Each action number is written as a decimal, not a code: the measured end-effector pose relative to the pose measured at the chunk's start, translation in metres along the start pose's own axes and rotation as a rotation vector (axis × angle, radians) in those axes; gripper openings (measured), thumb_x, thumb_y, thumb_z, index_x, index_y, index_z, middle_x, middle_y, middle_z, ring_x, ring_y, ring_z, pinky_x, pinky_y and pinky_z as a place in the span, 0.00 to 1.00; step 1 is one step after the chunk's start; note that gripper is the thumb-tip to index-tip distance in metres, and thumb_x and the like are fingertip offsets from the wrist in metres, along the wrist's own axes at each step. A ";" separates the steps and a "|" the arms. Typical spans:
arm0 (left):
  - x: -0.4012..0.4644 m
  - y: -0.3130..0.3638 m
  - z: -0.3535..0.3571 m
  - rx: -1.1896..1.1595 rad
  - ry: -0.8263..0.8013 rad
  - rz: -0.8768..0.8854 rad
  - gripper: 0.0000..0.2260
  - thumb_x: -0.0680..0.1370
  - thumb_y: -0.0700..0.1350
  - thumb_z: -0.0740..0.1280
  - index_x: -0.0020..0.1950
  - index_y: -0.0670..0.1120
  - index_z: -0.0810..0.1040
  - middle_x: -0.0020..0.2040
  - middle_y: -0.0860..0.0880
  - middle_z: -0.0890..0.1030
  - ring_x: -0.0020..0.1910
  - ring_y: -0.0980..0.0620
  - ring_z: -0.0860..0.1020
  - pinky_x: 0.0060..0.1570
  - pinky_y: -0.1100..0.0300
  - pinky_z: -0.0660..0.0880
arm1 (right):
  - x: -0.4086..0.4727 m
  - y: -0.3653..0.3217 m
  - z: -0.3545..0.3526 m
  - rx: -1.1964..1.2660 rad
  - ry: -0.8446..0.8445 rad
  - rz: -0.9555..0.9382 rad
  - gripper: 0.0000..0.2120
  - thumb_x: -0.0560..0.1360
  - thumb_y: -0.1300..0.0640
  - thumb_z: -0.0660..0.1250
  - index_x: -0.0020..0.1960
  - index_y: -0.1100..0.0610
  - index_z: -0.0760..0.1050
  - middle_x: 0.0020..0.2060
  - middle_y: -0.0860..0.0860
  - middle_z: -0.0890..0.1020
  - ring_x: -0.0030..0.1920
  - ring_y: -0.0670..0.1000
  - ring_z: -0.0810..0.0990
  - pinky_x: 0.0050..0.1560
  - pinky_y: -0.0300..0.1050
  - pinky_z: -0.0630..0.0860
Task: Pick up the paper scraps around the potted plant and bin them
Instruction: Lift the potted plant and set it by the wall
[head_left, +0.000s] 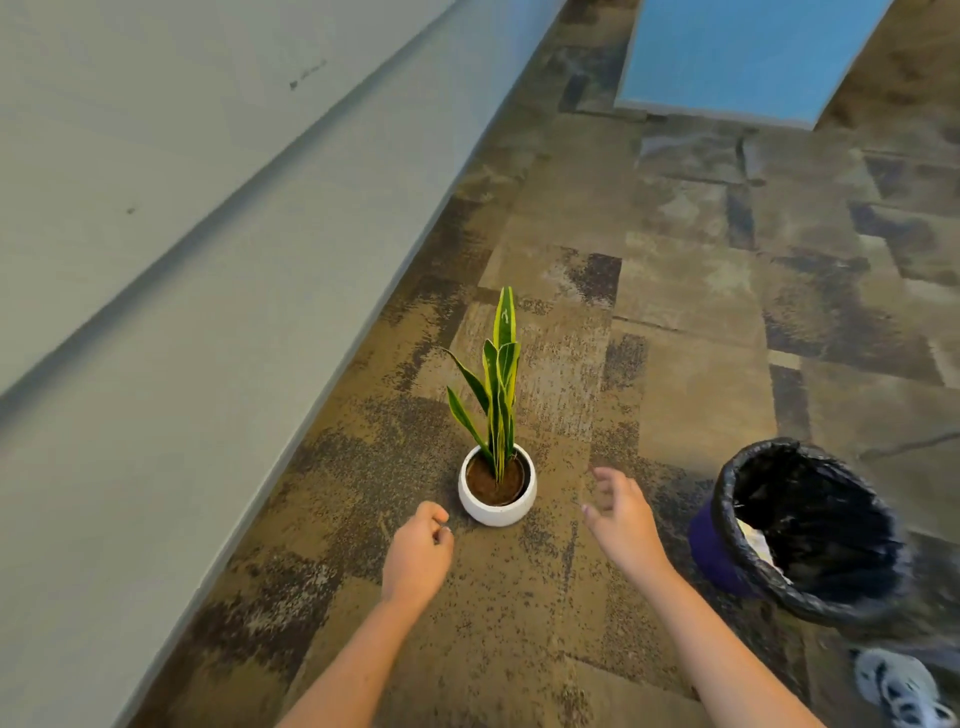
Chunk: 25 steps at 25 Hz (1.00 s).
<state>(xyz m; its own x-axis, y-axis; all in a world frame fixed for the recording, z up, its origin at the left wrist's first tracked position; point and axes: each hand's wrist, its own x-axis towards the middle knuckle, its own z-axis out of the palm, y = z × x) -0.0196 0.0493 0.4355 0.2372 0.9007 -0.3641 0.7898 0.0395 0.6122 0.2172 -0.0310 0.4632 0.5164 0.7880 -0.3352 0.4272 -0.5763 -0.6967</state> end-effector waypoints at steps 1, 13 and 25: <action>-0.014 0.014 -0.016 -0.017 -0.023 -0.012 0.06 0.79 0.41 0.61 0.56 0.47 0.73 0.39 0.52 0.76 0.35 0.53 0.75 0.38 0.56 0.74 | -0.013 -0.017 -0.016 0.012 -0.009 0.021 0.21 0.76 0.62 0.66 0.68 0.56 0.68 0.56 0.52 0.74 0.51 0.49 0.76 0.50 0.43 0.75; -0.073 0.077 -0.156 -0.114 -0.031 -0.190 0.08 0.79 0.43 0.62 0.58 0.46 0.72 0.44 0.48 0.81 0.41 0.50 0.81 0.47 0.50 0.79 | -0.080 -0.124 -0.085 -0.022 -0.156 0.166 0.16 0.77 0.62 0.64 0.64 0.57 0.71 0.47 0.51 0.77 0.46 0.48 0.77 0.42 0.36 0.71; 0.109 0.002 -0.088 0.106 -0.215 -0.187 0.17 0.80 0.47 0.60 0.68 0.45 0.66 0.47 0.45 0.80 0.45 0.46 0.80 0.46 0.53 0.76 | 0.089 -0.033 0.006 -0.053 -0.174 0.254 0.22 0.77 0.52 0.66 0.68 0.56 0.67 0.59 0.57 0.75 0.56 0.57 0.77 0.57 0.53 0.76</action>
<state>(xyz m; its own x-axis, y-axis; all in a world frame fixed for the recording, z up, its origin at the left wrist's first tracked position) -0.0421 0.1855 0.4592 0.1877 0.7692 -0.6109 0.8829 0.1404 0.4481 0.2446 0.0598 0.4526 0.4787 0.6396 -0.6015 0.3410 -0.7667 -0.5440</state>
